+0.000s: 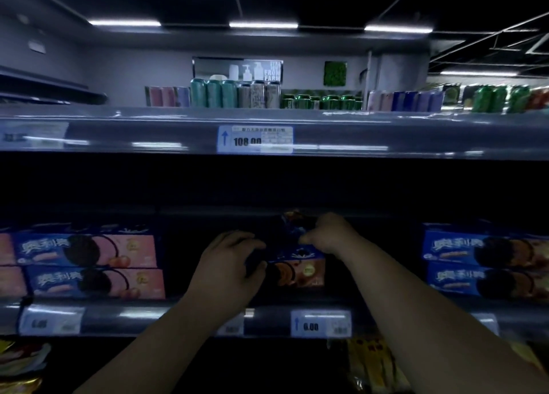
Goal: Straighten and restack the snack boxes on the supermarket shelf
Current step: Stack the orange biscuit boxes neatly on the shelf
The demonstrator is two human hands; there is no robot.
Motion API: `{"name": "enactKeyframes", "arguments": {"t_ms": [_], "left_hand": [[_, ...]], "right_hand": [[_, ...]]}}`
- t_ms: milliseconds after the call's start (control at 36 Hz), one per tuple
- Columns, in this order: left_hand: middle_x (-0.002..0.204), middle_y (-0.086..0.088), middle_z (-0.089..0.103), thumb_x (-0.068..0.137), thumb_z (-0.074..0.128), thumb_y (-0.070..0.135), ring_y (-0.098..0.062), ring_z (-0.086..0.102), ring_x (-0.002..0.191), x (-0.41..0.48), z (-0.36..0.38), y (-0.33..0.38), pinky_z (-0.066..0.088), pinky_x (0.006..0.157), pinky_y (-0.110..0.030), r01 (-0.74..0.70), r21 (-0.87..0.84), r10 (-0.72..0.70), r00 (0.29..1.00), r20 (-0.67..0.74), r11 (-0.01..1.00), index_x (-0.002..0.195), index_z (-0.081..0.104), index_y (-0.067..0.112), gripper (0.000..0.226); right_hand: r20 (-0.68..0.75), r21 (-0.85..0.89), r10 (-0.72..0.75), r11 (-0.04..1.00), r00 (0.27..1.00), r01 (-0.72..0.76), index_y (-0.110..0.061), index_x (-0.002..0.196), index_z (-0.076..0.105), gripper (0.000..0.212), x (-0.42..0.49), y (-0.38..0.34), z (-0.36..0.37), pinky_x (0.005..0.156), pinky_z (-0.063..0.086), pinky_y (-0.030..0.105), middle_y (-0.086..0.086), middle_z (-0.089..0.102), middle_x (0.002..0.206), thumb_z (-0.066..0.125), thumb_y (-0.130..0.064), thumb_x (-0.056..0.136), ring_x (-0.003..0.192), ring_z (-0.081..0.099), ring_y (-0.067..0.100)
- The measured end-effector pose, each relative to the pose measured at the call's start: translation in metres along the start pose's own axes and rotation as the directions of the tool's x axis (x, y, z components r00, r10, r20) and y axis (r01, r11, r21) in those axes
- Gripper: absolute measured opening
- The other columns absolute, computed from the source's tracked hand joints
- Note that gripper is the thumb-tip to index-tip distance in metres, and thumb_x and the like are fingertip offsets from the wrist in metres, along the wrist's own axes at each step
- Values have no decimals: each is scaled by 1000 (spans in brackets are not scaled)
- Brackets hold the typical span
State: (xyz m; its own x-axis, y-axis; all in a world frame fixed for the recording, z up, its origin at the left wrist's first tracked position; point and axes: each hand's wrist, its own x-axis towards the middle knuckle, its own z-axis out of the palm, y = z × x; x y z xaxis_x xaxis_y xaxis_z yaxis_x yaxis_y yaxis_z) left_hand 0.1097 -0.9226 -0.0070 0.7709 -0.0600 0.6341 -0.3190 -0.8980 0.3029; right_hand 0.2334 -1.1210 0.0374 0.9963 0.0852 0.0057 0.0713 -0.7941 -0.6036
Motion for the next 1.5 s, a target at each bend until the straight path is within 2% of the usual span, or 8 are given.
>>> {"name": "enactKeyframes", "arguments": {"t_ms": [194, 361, 583, 806, 1139, 1222, 1361, 1500], "left_hand": [[111, 20, 60, 90, 65, 23, 1, 57, 103, 10, -1, 19, 47, 87, -16, 167, -353, -163, 986, 42, 920, 109, 66, 34, 22], [99, 0, 72, 92, 64, 18, -12, 72, 78, 19, -9, 57, 57, 68, -24, 425, -759, -363, 894, 265, 493, 126, 60, 10, 35], [113, -4, 72, 78, 68, 32, -22, 69, 104, 0, -13, 82, 56, 83, -34, 463, -872, -114, 886, 450, 157, 122, 59, 16, 48], [110, -1, 72, 70, 84, 16, -17, 68, 102, -27, -20, 49, 54, 85, -32, 371, -830, 35, 906, 423, 417, 117, 57, 17, 54], [126, 18, 61, 57, 79, 70, -7, 60, 115, -34, -59, 4, 49, 97, -32, 352, -580, 161, 740, 653, 735, 117, 59, 53, 65], [121, 12, 65, 60, 90, 44, -9, 63, 112, -30, -67, -4, 51, 94, -28, 290, -624, 97, 855, 510, 726, 120, 58, 41, 68], [113, 13, 65, 74, 82, 17, -12, 65, 102, -3, -77, -17, 55, 88, -40, 185, -613, -127, 982, 137, 768, 101, 59, 56, 53], [117, 6, 59, 91, 62, 5, -6, 61, 93, 12, -61, -12, 52, 70, -20, 213, -579, -230, 972, 45, 787, 122, 47, 36, 47]], "right_hand": [[-258, -74, -225, 974, 940, 213, -27, 122, 49, 61, -33, 8, -15, 68, 49, 28, 0, 62, 109, 76, -41, 70, 88, 61, 20], [-410, -88, -481, 867, 775, 491, -38, 114, 46, 55, -88, 13, -27, 74, 52, 34, -9, 65, 108, 77, -30, 69, 90, 63, 16], [-391, -19, -597, 767, 701, 642, -43, 106, 44, 53, -144, 24, -14, 88, 52, 33, -27, 53, 128, 81, -26, 73, 109, 56, 1], [-281, 497, -453, 685, 846, 532, -45, 123, 46, 60, -172, 43, -14, 90, 50, 30, -23, 58, 122, 78, -45, 73, 110, 59, 0], [-211, 924, -196, 279, 958, 261, -19, 100, 71, 26, -170, 57, 3, 58, 45, 34, 9, 67, 81, 75, -22, 74, 63, 60, 23], [-257, 946, -209, 146, 943, 290, -12, 98, 70, 39, -157, 55, 2, 58, 55, 27, 7, 70, 86, 83, -27, 65, 73, 67, 18], [-236, 889, -222, 343, 946, 303, -11, 118, 62, 41, -128, 42, -5, 91, 52, 40, 9, 72, 110, 69, -15, 78, 103, 67, 25], [-221, 795, -238, 517, 946, 316, -16, 119, 60, 37, -84, 36, -2, 83, 53, 26, 8, 70, 111, 68, -2, 85, 103, 67, 21]]}}
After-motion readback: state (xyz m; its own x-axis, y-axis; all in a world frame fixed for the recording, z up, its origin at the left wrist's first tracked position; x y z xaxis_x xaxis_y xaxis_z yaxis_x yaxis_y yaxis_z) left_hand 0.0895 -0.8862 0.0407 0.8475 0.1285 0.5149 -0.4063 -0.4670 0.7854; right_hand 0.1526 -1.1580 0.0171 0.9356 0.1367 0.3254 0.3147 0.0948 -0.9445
